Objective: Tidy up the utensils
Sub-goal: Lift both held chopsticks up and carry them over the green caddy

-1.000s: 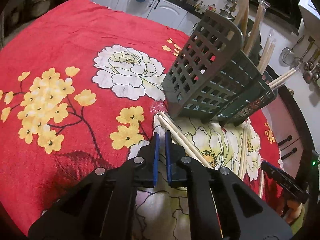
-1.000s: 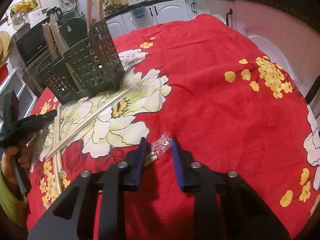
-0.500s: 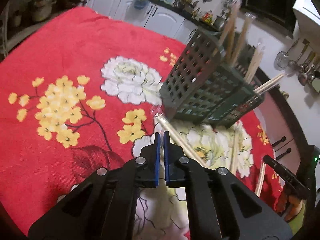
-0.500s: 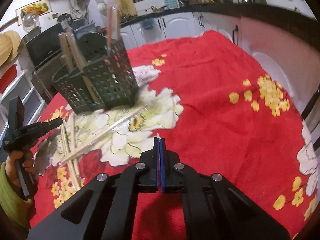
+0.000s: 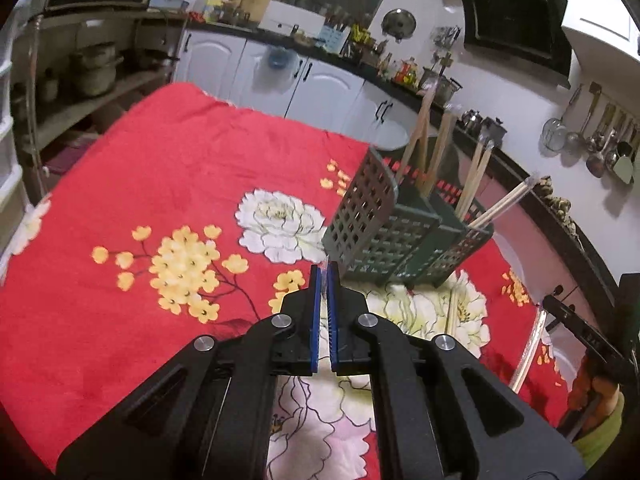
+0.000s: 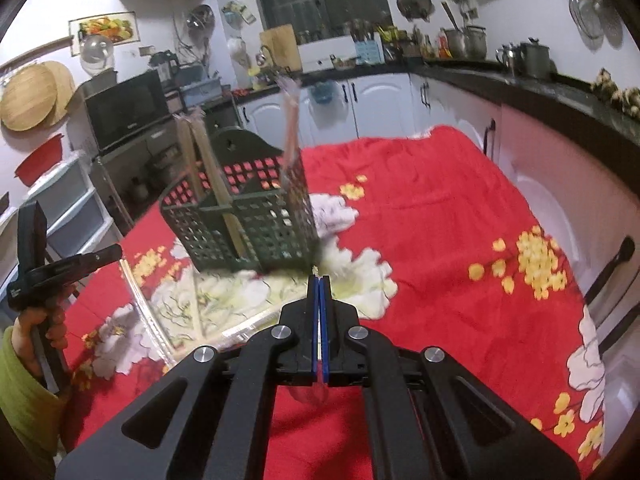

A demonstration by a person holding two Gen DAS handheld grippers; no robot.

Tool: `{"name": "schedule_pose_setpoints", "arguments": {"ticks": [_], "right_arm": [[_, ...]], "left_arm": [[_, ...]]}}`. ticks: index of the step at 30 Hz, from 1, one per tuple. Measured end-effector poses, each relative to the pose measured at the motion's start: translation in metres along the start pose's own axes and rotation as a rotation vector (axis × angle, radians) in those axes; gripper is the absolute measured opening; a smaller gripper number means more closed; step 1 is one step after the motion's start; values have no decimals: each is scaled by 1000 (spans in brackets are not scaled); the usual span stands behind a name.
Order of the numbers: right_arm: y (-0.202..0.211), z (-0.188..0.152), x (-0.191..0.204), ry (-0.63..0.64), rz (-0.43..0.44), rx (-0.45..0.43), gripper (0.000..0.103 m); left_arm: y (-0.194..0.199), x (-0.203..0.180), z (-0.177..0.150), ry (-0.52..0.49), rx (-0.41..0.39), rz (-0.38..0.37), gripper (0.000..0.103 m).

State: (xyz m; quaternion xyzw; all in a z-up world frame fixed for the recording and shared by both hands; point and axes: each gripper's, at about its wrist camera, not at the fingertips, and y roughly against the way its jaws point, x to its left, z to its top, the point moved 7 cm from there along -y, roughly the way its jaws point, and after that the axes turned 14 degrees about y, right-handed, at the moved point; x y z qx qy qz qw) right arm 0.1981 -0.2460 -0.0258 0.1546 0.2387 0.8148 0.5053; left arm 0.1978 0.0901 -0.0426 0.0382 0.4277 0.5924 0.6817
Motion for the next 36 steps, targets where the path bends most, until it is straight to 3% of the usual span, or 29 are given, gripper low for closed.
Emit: {"name": "schedule_pose_setpoints", "arguments": {"ticks": [14, 36], "right_arm": [[35, 46, 18, 72, -1, -143, 1], [83, 94, 20, 97, -20, -298, 1]], "left_arm": [[45, -53, 20, -73, -104, -98, 1], [66, -148, 30, -234, -140, -254, 1]]}}
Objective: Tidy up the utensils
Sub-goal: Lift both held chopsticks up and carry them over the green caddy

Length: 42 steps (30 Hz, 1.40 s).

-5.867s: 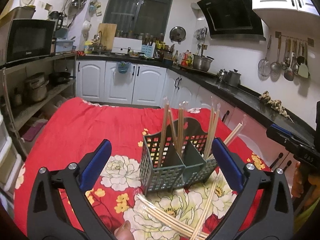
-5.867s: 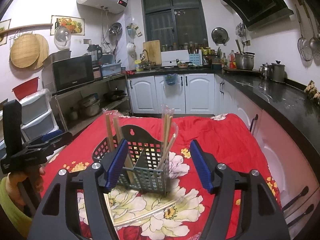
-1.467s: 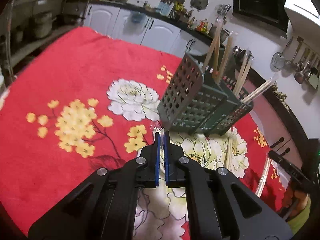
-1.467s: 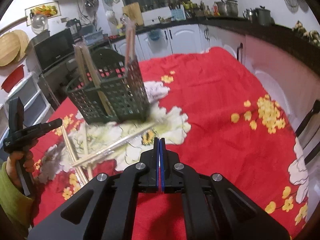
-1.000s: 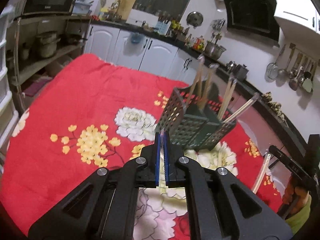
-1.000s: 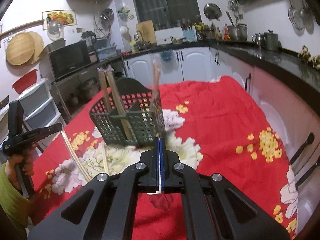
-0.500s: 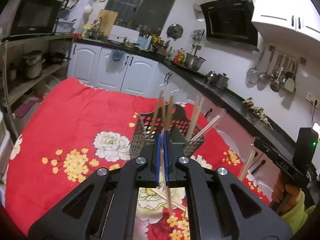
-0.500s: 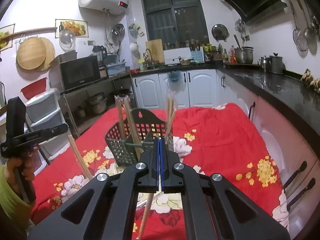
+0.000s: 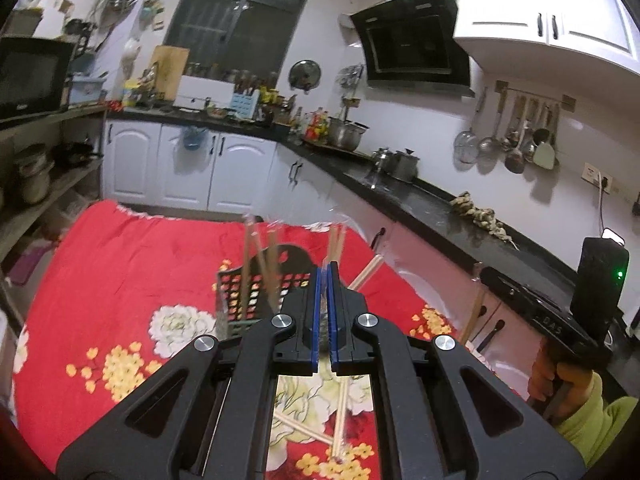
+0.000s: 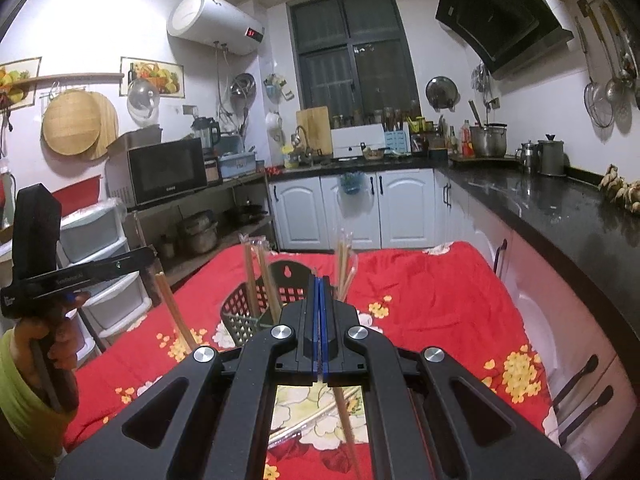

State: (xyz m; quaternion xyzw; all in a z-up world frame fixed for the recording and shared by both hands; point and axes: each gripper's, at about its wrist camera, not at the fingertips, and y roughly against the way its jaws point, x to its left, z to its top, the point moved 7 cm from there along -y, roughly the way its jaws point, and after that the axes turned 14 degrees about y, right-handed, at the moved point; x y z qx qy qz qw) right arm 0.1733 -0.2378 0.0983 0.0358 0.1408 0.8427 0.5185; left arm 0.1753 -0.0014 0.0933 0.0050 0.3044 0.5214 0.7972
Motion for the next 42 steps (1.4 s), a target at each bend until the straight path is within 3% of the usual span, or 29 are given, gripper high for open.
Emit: {"name": "schedule_pose_setpoints", "arguments": {"ticks": [27, 42], "right_arm": [[8, 40, -16, 11, -46, -82, 1], [3, 67, -21, 39, -54, -123, 1]], "left_arm": [[-34, -81, 24, -124, 18, -170, 1], [-42, -106, 56, -152, -28, -202, 1]]}}
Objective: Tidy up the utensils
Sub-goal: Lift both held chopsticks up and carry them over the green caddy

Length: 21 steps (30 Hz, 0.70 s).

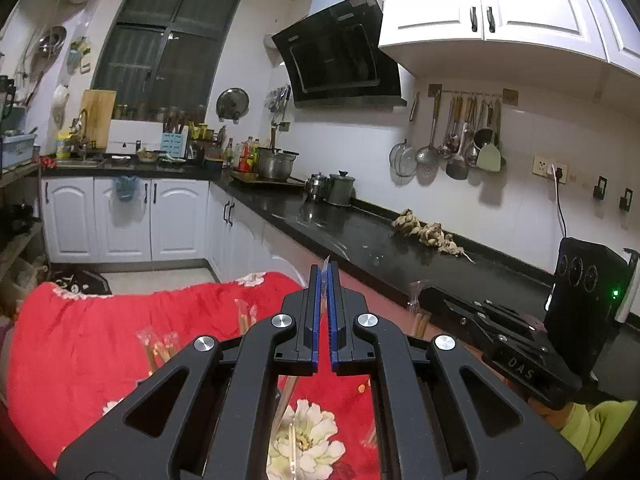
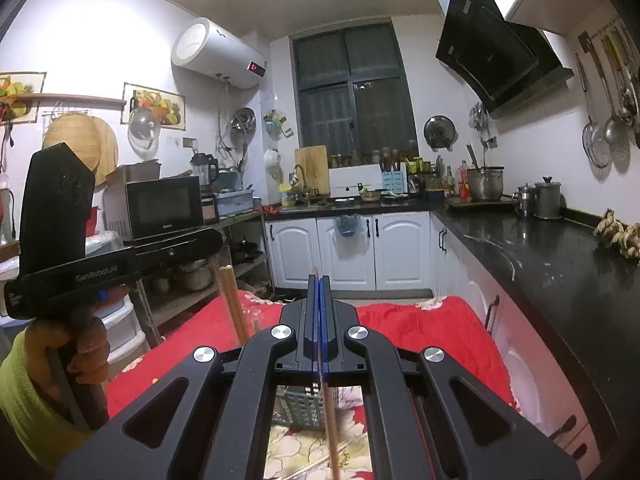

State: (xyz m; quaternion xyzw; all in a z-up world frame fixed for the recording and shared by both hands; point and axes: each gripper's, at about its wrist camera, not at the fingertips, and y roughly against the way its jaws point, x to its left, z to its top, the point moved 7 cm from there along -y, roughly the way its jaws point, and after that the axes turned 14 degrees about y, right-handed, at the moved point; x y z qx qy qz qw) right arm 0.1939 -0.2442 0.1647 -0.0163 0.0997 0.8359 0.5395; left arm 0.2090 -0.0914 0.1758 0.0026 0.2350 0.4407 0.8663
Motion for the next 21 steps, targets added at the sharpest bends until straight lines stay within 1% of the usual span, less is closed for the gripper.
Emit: {"name": "schedule_pose_setpoints", "arguments": {"ticks": [7, 13, 17, 21], "right_arm": [[-7, 19, 1, 21, 6, -27, 1], [-19, 35, 1, 32, 14, -54, 1], [-31, 45, 3, 35, 25, -65, 1], [-43, 54, 5, 42, 39, -81, 1]], "left_arm": [[4, 1, 21, -7, -49, 17, 1], [7, 6, 38, -23, -94, 54, 1], [7, 13, 46, -24, -112, 82, 1], [7, 29, 51, -13, -122, 119, 1]]}}
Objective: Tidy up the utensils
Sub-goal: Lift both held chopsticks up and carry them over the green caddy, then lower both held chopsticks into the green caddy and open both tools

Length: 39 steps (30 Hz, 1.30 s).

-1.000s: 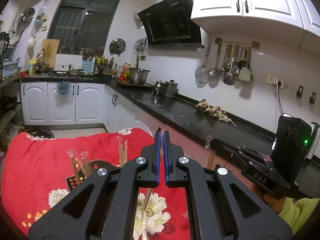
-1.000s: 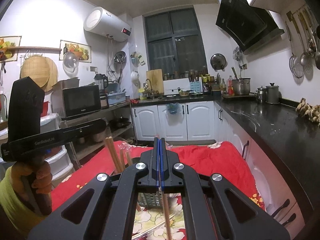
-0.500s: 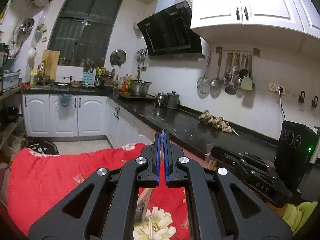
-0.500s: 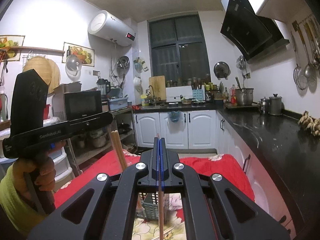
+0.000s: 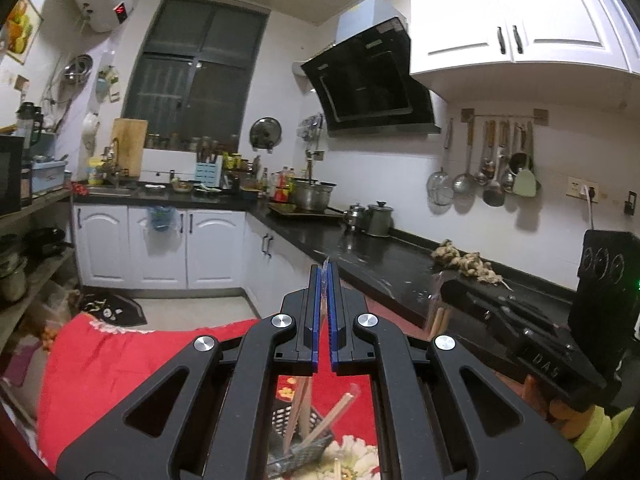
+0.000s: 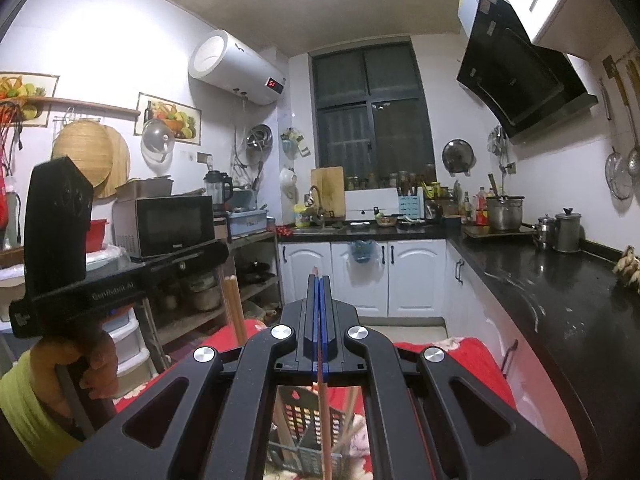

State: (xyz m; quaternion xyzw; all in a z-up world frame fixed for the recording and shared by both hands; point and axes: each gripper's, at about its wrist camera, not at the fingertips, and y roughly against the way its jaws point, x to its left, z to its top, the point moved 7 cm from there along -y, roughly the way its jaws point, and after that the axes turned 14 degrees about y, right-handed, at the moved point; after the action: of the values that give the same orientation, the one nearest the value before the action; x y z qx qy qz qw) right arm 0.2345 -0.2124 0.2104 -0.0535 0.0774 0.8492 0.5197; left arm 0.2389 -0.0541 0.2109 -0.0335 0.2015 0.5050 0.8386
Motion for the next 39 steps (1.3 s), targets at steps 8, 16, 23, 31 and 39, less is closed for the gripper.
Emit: {"name": "schedule_pose_setpoints", "arguments": {"ticks": [8, 16, 23, 31, 39], "right_arm": [[-28, 9, 3, 2, 20, -19, 1], [-52, 8, 0, -7, 20, -11, 1], [-68, 0, -5, -24, 3, -4, 1], [-84, -20, -11, -51, -20, 21, 1], [-91, -42, -13, -75, -24, 41, 1]], "left_arm": [[1, 28, 4, 10, -8, 60, 1], [-2, 57, -3, 52, 7, 101, 1], [-10, 67, -12, 58, 14, 110, 1], [-23, 76, -26, 74, 27, 106, 1], [-38, 82, -46, 73, 53, 114, 1]]}}
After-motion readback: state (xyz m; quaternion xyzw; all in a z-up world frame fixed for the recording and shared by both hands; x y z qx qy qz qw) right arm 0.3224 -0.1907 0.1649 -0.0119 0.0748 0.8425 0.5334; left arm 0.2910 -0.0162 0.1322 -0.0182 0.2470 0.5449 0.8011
